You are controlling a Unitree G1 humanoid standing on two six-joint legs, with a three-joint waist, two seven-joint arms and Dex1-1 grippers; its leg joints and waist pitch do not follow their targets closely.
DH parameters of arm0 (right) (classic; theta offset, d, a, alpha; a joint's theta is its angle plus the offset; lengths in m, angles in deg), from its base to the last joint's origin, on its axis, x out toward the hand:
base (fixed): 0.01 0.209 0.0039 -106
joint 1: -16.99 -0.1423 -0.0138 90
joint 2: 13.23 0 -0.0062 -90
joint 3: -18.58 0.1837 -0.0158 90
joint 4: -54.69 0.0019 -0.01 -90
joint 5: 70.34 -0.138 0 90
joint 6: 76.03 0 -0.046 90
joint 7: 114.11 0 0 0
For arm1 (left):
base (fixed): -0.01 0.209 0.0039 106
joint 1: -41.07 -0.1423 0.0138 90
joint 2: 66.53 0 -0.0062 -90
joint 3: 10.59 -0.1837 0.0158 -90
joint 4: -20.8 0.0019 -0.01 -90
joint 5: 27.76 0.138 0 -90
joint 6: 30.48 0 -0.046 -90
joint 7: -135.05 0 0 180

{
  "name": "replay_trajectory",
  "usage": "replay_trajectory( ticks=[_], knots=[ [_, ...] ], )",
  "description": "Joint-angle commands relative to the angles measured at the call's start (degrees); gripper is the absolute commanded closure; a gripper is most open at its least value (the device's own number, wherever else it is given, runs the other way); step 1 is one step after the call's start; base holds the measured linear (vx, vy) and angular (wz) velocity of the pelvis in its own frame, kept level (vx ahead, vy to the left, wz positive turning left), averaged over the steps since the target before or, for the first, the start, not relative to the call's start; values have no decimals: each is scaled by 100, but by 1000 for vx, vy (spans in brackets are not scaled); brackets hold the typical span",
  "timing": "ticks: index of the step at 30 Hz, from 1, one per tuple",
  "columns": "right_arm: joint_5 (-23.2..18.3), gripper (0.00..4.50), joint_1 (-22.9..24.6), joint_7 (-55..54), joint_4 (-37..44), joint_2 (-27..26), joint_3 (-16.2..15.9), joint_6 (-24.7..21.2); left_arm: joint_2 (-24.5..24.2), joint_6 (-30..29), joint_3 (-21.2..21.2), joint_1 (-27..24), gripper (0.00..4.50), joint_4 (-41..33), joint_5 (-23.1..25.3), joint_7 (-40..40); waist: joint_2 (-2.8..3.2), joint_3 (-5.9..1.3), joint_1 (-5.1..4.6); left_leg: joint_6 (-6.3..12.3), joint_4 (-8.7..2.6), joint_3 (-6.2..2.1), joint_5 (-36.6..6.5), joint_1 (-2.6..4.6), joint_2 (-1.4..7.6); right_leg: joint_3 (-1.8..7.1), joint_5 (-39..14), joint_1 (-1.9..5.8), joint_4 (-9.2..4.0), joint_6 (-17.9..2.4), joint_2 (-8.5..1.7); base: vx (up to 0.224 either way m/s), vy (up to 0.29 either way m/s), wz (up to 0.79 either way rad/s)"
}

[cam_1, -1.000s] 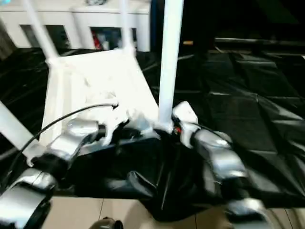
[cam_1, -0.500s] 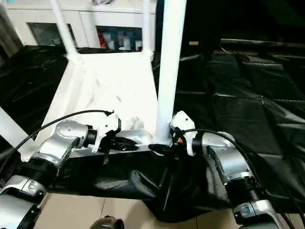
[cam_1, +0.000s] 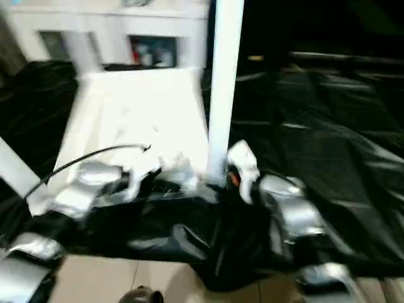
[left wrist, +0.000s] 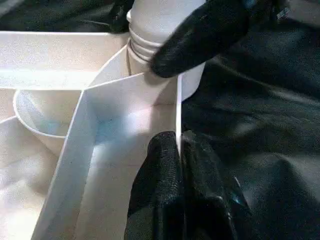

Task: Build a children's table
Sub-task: Rotate leg to tighten

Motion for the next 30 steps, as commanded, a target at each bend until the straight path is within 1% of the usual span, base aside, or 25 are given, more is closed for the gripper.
replay_trajectory(
  ticks=[1,2,3,4,5,6,7,8,9,10,11,12,13,14,17,19,20,22,23,24,25,26,27,28,30],
  knots=[
    [130,178,-43,-1030,-377,-435,82,-224,404,42,246,265,450,135,-157,-544,-105,-396,-18,-54,-434,-156,-1662,167,232,196,-1540,174,-481,-1162,-378,0,0,0],
    [153,178,-75,-1331,-443,-593,120,-267,538,-35,249,334,450,194,-163,-663,-97,-392,-48,-110,-444,-157,-1655,167,218,200,-1546,171,-489,-1134,-368,0,0,0],
    [176,178,-107,-1596,-502,-735,148,-310,667,-94,259,407,450,259,-167,-799,-101,-402,-37,-132,-447,-161,-1628,182,221,194,-1527,173,-486,-1125,-369,0,0,0],
    [187,178,-125,-1729,-533,-808,162,-335,736,-103,267,450,450,303,-160,-900,-90,-399,-58,-134,-448,-158,-1611,178,221,196,-1417,170,-485,-1124,-351,0,0,0],
    [217,178,-151,-1896,-566,-899,169,-353,829,-112,290,513,450,372,-153,-1063,-93,-412,-55,-124,-442,-164,-1583,172,221,193,-1322,190,-466,-1133,-359,0,0,0],
    [272,178,-185,-2075,-619,-989,179,-334,911,-113,314,578,450,462,-148,-1222,-66,-426,-55,-52,-421,-155,-1443,160,209,196,-1049,198,-454,-1134,-348,0,0,0],
    [290,178,-217,-2155,-666,-1040,181,-322,962,-110,308,618,450,514,-129,-1303,-66,-426,-55,-52,-421,-155,-1443,160,209,196,-1049,198,-454,-1134,-348,0,0,0],
    [398,178,-371,-2482,-889,-1264,160,-221,1196,-90,266,796,450,750,-46,-1624,-46,-433,-62,-28,-417,-152,-1395,162,202,190,-860,191,-447,-1167,-339,0,0,0],
    [452,178,-439,-2596,-992,-1331,137,-125,1287,-67,242,857,450,831,-22,-1703,-55,-433,-61,-32,-417,-147,-1399,168,195,186,-866,190,-454,-1172,-333,0,0,0],
    [424,178,-479,-2626,-1044,-1368,167,-73,1359,-56,240,896,450,868,-24,-1753,-44,-432,-52,-26,-414,-146,-1444,165,192,188,-913,201,-462,-1179,-347,0,0,0],
    [362,123,-487,-2545,-1029,-1374,202,-53,1389,-50,243,906,450,867,-42,-1733,-47,-427,-36,-14,-416,-151,-1501,167,201,189,-972,215,-477,-1156,-360,0,0,0],
    [303,123,-485,-2499,-997,-1385,261,-38,1408,-35,246,917,450,876,-51,-1710,-45,-429,-29,4,-417,-155,-1490,159,203,189,-958,222,-472,-1142,-358,0,0,0],
    [285,109,-478,-2468,-955,-1367,291,-38,1409,-21,247,919,450,875,-50,-1688,-52,-433,-25,29,-416,-154,-1454,154,202,188,-904,228,-467,-1129,-353,0,0,0],
    [322,103,-460,-2374,-899,-1312,248,6,1386,3,244,904,450,857,-47,-1607,-46,-437,-23,82,-417,-157,-1397,149,203,181,-799,226,-459,-1127,-345,0,0,0],
    [355,72,-373,-2008,-677,-1075,139,123,1225,104,199,776,450,683,-89,-1167,-49,-442,-3,124,-417,-159,-1387,144,212,177,-766,242,-455,-1126,-351,0,0,0],
    [268,72,-314,-1614,-522,-909,88,143,1097,150,178,704,450,597,-120,-918,-55,-447,5,168,-413,-161,-1342,145,219,171,-655,250,-443,-1143,-347,0,0,0],
    [216,72,-258,-1182,-398,-732,3,234,981,220,170,663,450,576,-155,-694,-68,-449,9,219,-399,-153,-1273,133,217,169,-537,262,-433,-1167,-349,0,0,0],
    [191,72,-202,-845,-287,-588,-79,316,893,253,162,622,450,539,-187,-519,-67,-453,28,309,-380,-146,-1152,119,219,162,-374,270,-413,-1215,-351,0,0,0],
    [156,72,-133,-505,-137,-411,-152,370,780,280,140,558,450,459,-222,-309,-72,-453,34,335,-374,-143,-1139,122,219,159,-362,269,-415,-1236,-349,0,0,0],
    [75,72,6,256,193,17,-278,456,506,302,79,418,450,283,-271,158,-81,-444,60,401,-365,-138,-1125,119,234,153,-398,272,-415,-1263,-348,0,0,0],
    [75,72,6,256,193,17,-278,456,506,302,79,418,450,283,-271,158,-81,-444,60,401,-365,-138,-1125,119,234,153,-398,272,-415,-1263,-348,0,0,0],
    [39,72,31,461,267,135,-310,414,432,307,61,382,450,242,-280,276,-80,-443,62,437,-361,-131,-1172,120,244,156,-458,258,-415,-1278,-342,0,0,0],
    [22,72,65,768,364,322,-367,395,327,305,48,329,450,177,-292,460,-70,-436,74,405,-369,-132,-1247,142,259,156,-648,232,-424,-1315,-345,0,0,0],
    [33,72,75,850,386,377,-387,416,297,310,46,312,450,155,-299,518,-76,-428,70,392,-375,-132,-1281,138,263,159,-715,230,-428,-1323,-345,0,0,0],
    [22,72,97,1129,451,538,-427,424,206,303,47,252,450,66,-336,704,-64,-425,85,311,-392,-141,-1394,148,277,165,-894,223,-434,-1325,-355,0,0,0]
  ],
)
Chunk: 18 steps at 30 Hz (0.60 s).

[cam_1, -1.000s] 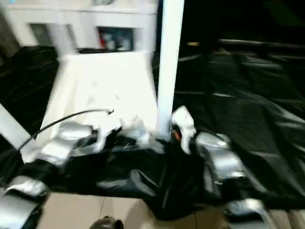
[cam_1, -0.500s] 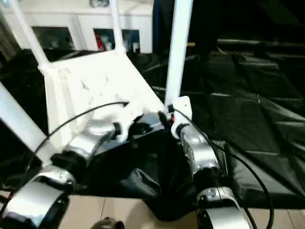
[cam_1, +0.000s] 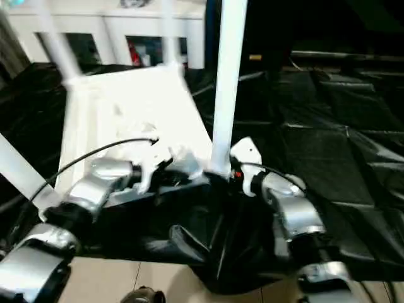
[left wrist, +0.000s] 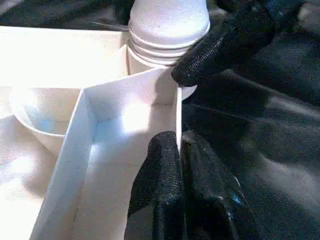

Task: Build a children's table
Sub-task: Rotate leg to tighten

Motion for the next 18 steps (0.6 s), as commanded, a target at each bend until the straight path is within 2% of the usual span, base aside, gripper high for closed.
replay_trajectory(
  ticks=[1,3,5,6,8,12,15,18],
  knots=[
    [-148,72,28,539,261,106,-217,77,45,210,-36,1,450,-365,-361,405,-126,-397,-9,296,-382,-137,-1422,170,274,180,-926,215,-400,-1322,-353,0,0,0],
    [-216,72,22,909,334,297,-235,87,-106,156,-23,-76,450,-489,-434,678,-148,-400,20,305,-380,-136,-1420,170,279,184,-940,216,-388,-1322,-363,0,0,0],
    [-264,72,14,1058,335,379,-249,111,-181,116,-27,-135,450,-595,-498,830,-141,-404,55,332,-362,-129,-1311,164,277,190,-850,202,-377,-1338,-367,0,0,0],
    [-292,98,9,1115,329,399,-251,104,-205,95,-29,-158,450,-636,-521,872,-159,-406,64,344,-361,-128,-1278,164,275,187,-818,204,-371,-1343,-362,0,0,0],
    [-288,105,-2,1200,326,428,-271,67,-254,51,-32,-216,450,-732,-549,936,-173,-411,83,381,-351,-128,-1196,162,277,182,-769,200,-351,-1371,-367,0,0,0],
    [-342,146,-8,1320,340,419,-270,5,-295,2,-12,-289,450,-833,-553,1015,-169,-407,84,371,-352,-125,-1210,162,275,185,-878,193,-366,-1352,-368,0,0,0],
    [-328,151,-7,1350,327,425,-301,2,-316,-26,-24,-331,450,-878,-568,1037,-173,-402,81,357,-357,-127,-1210,160,273,184,-933,191,-369,-1333,-364,0,0,0],
    [-279,176,26,1268,315,400,-321,4,-311,-43,-14,-375,450,-899,-583,986,-156,-408,75,352,-353,-128,-1168,159,269,183,-852,191,-360,-1336,-357,0,0,0]
  ],
)
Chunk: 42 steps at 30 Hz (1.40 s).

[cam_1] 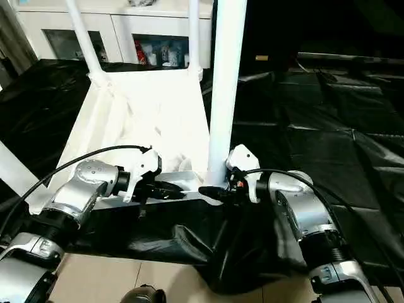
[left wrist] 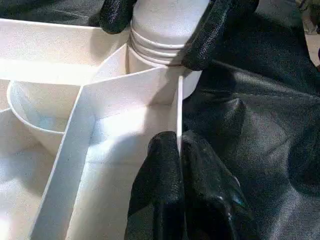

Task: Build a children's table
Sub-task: Rotate leg to tighten

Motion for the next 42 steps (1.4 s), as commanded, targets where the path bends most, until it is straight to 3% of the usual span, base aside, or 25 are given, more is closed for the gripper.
replay_trajectory(
  ticks=[1,4,5,7,8,9,11,12,13,16,19,20,21,25,27,31,35,38,42],
  knots=[
    [-11,175,23,-77,64,-13,-41,-41,120,67,89,0,450,-245,-365,93,-134,-421,-20,348,-355,-129,-1165,167,268,184,-851,197,-362,-1336,-356,0,0,0],
    [-9,179,44,-360,9,-143,57,-166,200,55,132,37,450,-166,-311,-144,-143,-416,-35,323,-361,-130,-1185,162,260,183,-895,200,-368,-1323,-352,0,0,0],
    [122,179,-5,-1169,-185,-444,221,-374,366,75,216,210,450,105,-190,-638,-121,-411,-42,294,-363,-129,-1242,167,258,189,-977,185,-377,-1314,-353,0,0,0],
    [251,180,-58,-1860,-393,-693,349,-423,505,161,284,358,450,331,-98,-1048,-126,-388,-74,189,-389,-129,-1381,177,240,197,-1201,156,-420,-1276,-345,0,0,0],
    [263,180,-66,-1955,-424,-729,365,-454,528,163,295,383,450,363,-95,-1095,-149,-393,-117,0,-419,-160,-1541,177,232,188,-1514,197,-432,-1178,-379,0,0,0],
    [326,180,-107,-2558,-614,-989,468,-604,684,188,341,571,450,587,-32,-1452,-120,-391,-155,-32,-423,-156,-1596,193,234,202,-1482,173,-441,-1157,-363,0,0,0],
    [356,180,-124,-2897,-707,-1159,512,-666,788,174,356,689,450,714,9,-1665,-132,-386,-186,-62,-428,-159,-1664,191,221,201,-1531,188,-453,-1131,-366,0,0,0],
    [397,180,-139,-3240,-780,-1351,535,-702,915,105,371,800,450,817,21,-1862,-96,-392,-199,-67,-426,-153,-1658,185,210,211,-1533,160,-458,-1107,-367,0,0,0],
    [396,180,-149,-3346,-799,-1409,556,-727,948,91,372,820,450,830,20,-1900,-111,-397,-200,-82,-428,-159,-1662,202,215,205,-1528,168,-464,-1097,-370,0,0,0],
    [481,180,-229,-4110,-934,-1829,652,-820,1215,9,361,964,450,969,36,-2257,-75,-419,-213,-49,-417,-157,-1431,182,210,201,-994,185,-411,-1164,-343,0,0,0],
    [684,180,-331,-4669,-1140,-2213,565,-756,1521,57,366,1119,450,1220,132,-2707,-60,-420,-220,-74,-419,-157,-1467,192,205,197,-945,193,-424,-1170,-348,0,0,0],
    [778,180,-373,-4650,-1222,-2225,443,-660,1587,84,360,1126,450,1238,125,-2708,-66,-420,-216,-54,-423,-160,-1512,192,206,197,-961,207,-430,-1142,-357,0,0,0],
    [771,124,-388,-4580,-1246,-2243,431,-593,1629,116,366,1134,450,1265,99,-2685,-75,-416,-222,-47,-425,-156,-1529,186,206,197,-976,210,-436,-1124,-352,0,0,0],
    [612,93,-320,-4311,-996,-2221,491,-528,1544,207,341,1054,450,1190,47,-2467,-86,-412,-206,27,-429,-161,-1520,183,212,201,-1017,217,-443,-1068,-361,0,0,0],
    [781,72,-306,-4267,-923,-2078,390,-337,1435,189,335,969,450,1085,6,-2271,-90,-426,-198,65,-426,-161,-1408,181,220,195,-849,225,-422,-1090,-358,0,0,0],
    [573,66,-219,-3550,-691,-1827,360,-267,1260,235,283,798,450,875,-53,-1803,-116,-430,-185,248,-392,-147,-1174,156,219,187,-511,257,-388,-1167,-357,0,0,0],
    [566,66,-67,-2559,-347,-1227,127,24,983,339,190,531,450,578,-141,-1170,-115,-431,-175,365,-367,-132,-1064,148,230,182,-425,251,-376,-1229,-355,0,0,0],
    [303,66,87,-1679,86,-763,77,47,720,332,85,372,450,417,-152,-706,-112,-411,-114,388,-374,-134,-1236,159,261,188,-759,241,-394,-1209,-357,0,0,0],
    [48,66,179,-870,395,-354,111,-45,475,188,28,208,450,100,-262,-188,-112,-402,-118,338,-393,-137,-1431,169,270,190,-1027,221,-411,-1233,-360,0,0,0]
  ],
)
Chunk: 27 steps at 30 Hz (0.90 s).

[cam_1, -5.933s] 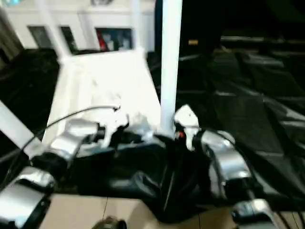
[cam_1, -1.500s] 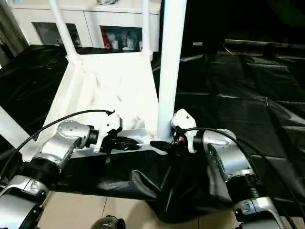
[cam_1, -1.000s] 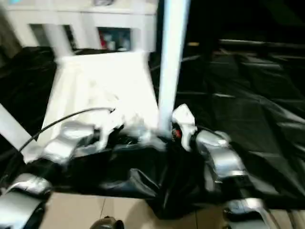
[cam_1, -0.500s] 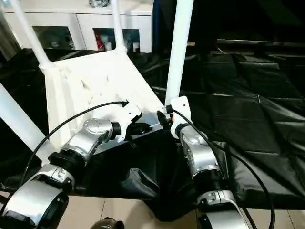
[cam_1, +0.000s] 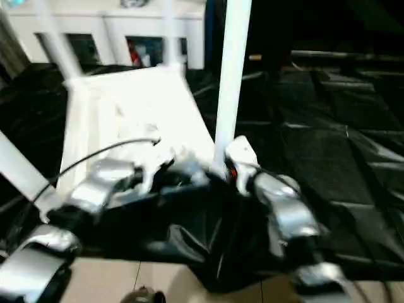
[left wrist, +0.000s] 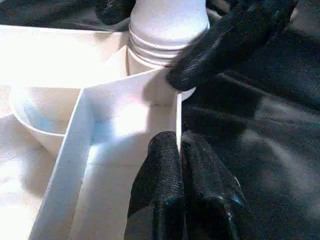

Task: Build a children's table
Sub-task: Rotate leg to tighten

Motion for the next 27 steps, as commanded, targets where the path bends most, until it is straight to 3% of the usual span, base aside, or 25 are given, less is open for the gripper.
replay_trajectory(
  ticks=[1,8,9,12,20,24,26,27],
  knots=[
    [-229,66,10,604,290,200,-113,-76,40,76,-94,-76,450,-445,-412,547,-148,-388,4,318,-386,-139,-1475,162,283,190,-1073,215,-407,-1253,-363,0,0,0],
    [-425,105,-3,1276,395,636,-152,-176,-325,15,-95,-173,450,-551,-392,962,-149,-408,90,371,-354,-128,-1216,161,276,189,-858,198,-374,-1316,-356,0,0,0],
    [-459,134,-4,1321,407,644,-147,-227,-346,17,-85,-170,450,-538,-384,973,-148,-407,91,376,-354,-129,-1209,162,275,185,-839,195,-370,-1337,-354,0,0,0],
    [-463,142,31,1444,461,685,-196,-303,-379,-30,-84,-175,450,-580,-413,972,-158,-408,96,368,-351,-128,-1221,162,274,183,-843,195,-368,-1354,-353,0,0,0],
    [-493,217,93,1517,524,679,-282,-405,-348,-63,-83,-189,450,-636,-415,942,-160,-413,101,359,-344,-129,-1164,161,270,182,-781,200,-360,-1357,-355,0,0,0],
    [-481,239,249,1026,522,442,-234,-695,-84,-81,31,-46,450,-413,-319,319,-163,-403,104,353,-347,-127,-1183,167,270,187,-873,186,-374,-1351,-354,0,0,0],
    [-420,243,254,657,417,290,-171,-737,20,-137,68,30,450,-324,-282,79,-166,-386,88,260,-369,-137,-1354,162,265,188,-1140,181,-401,-1306,-363,0,0,0],
    [-272,244,214,-114,152,-45,-40,-823,173,-93,113,141,450,-194,-247,-198,-172,-362,58,135,-389,-141,-1517,161,249,200,-1483,164,-435,-1216,-367,0,0,0]
  ],
)
